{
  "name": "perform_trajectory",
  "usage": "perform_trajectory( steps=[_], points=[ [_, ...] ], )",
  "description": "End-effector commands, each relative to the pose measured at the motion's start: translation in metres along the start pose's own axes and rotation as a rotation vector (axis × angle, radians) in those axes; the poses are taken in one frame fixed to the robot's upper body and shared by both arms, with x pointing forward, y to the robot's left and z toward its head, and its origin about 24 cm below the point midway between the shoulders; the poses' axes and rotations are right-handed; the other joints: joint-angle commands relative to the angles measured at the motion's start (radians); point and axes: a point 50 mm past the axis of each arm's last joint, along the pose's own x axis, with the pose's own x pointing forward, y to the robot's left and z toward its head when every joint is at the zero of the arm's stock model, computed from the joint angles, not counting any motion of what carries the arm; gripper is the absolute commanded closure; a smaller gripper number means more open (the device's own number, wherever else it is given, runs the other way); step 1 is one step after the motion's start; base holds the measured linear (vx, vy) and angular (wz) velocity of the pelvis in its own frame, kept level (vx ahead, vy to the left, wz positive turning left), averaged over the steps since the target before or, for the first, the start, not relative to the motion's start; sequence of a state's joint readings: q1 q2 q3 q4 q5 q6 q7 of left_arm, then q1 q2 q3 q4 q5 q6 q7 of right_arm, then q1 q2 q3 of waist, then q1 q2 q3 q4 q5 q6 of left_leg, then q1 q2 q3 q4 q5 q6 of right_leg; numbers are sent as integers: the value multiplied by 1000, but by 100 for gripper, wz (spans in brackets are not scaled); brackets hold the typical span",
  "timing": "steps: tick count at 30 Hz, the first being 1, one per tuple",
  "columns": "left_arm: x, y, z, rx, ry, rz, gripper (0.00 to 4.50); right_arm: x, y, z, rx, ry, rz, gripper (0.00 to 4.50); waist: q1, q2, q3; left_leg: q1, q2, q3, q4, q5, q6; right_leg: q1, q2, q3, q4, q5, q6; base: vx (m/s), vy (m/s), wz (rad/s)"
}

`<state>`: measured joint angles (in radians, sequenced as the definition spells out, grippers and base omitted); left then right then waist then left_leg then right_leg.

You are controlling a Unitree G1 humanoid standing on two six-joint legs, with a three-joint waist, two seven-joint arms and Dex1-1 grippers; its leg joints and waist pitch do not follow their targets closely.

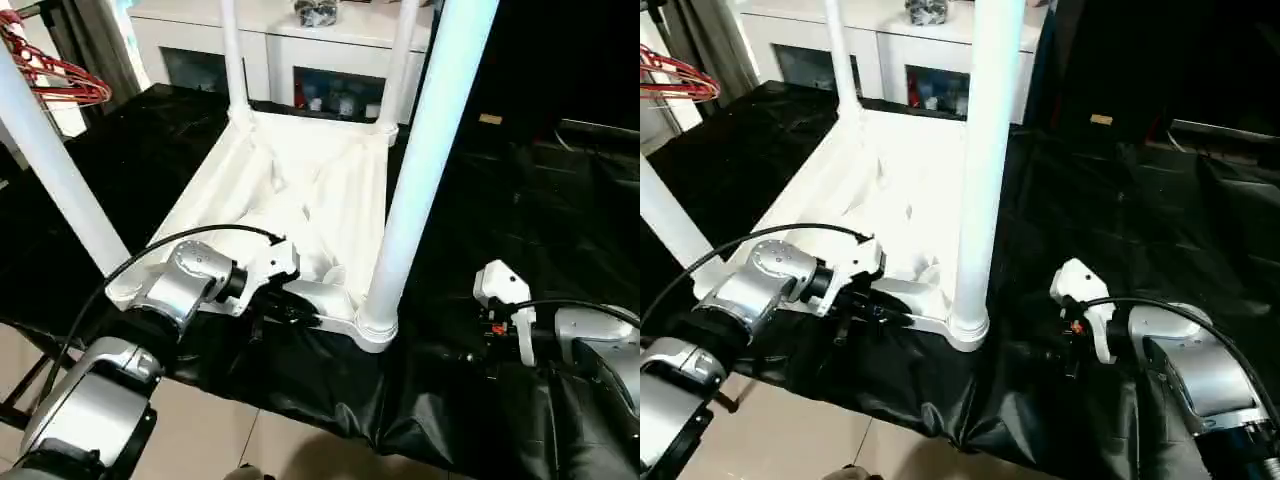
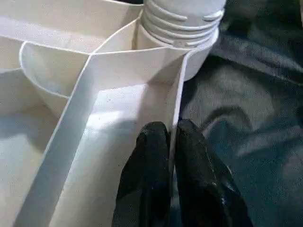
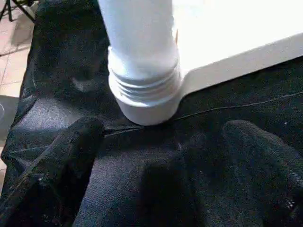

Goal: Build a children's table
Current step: Rotate leg to tighten

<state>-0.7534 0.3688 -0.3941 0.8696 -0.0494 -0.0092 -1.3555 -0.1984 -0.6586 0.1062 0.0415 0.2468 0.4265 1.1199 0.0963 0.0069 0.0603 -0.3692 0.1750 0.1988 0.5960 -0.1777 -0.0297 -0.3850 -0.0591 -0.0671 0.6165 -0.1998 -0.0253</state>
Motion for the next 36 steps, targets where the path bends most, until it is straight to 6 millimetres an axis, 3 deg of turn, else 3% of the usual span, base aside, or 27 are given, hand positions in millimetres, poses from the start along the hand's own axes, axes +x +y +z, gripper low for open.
perform_trajectory(
  steps=[1, 4, 8, 10, 15, 25, 26, 36],
  points=[
    [-6, 6, -1, -73, -49, 101, 442, 5, 3, 6, 1, -44, 5, 0, 7, -10, -67, 12, 65, -34, -62, -184, 46, 46, -103, 54, -84, -210, -209, 0, 0, 0],
    [0, 8, 1, -107, -88, 171, 447, 15, 7, 9, 10, -78, 18, 0, 2, -15, -68, 8, 63, -34, -60, -172, 55, 49, -106, 52, -83, -200, -220, 0, 0, 0],
    [9, 8, 2, -127, -103, 235, 447, 27, 8, 11, -9, -92, 1, 0, -2, -13, -67, 10, 63, -36, -61, -178, 52, 47, -104, 52, -88, -242, -204, 0, 0, 0],
    [20, 2, 4, -118, -109, 227, 447, 43, -2, 13, -10, -94, -124, 0, -11, -12, -65, 8, 62, -38, -65, -180, 38, 44, -102, 50, -86, -249, -202, 0, 0, 0],
    [28, -2, 5, -96, -96, 239, 447, 53, -16, 19, 3, -117, -249, 0, -24, -7, -66, 15, 61, -35, -64, -190, 26, 40, -100, 54, -89, -253, -206, 0, 0, 0],
    [38, -8, 12, -58, -94, 261, 447, 64, -30, 28, -7, -156, -311, 0, -6, -3, -71, 14, 64, -33, -63, -151, 42, 44, -100, 56, -74, -121, -227, 0, 0, 0],
    [38, -8, 11, -58, -93, 261, 450, 64, -30, 28, -8, -156, -311, 28, -7, -4, -71, 14, 63, -32, -63, -155, 40, 45, -101, 56, -75, -129, -227, 0, 0, 0],
    [38, -8, 11, -53, -79, 268, 450, 67, -34, 28, -11, -170, -313, 97, -8, -2, -71, 15, 63, -33, -65, -171, 34, 45, -100, 57, -78, -147, -221, 0, 0, 0]
  ],
)
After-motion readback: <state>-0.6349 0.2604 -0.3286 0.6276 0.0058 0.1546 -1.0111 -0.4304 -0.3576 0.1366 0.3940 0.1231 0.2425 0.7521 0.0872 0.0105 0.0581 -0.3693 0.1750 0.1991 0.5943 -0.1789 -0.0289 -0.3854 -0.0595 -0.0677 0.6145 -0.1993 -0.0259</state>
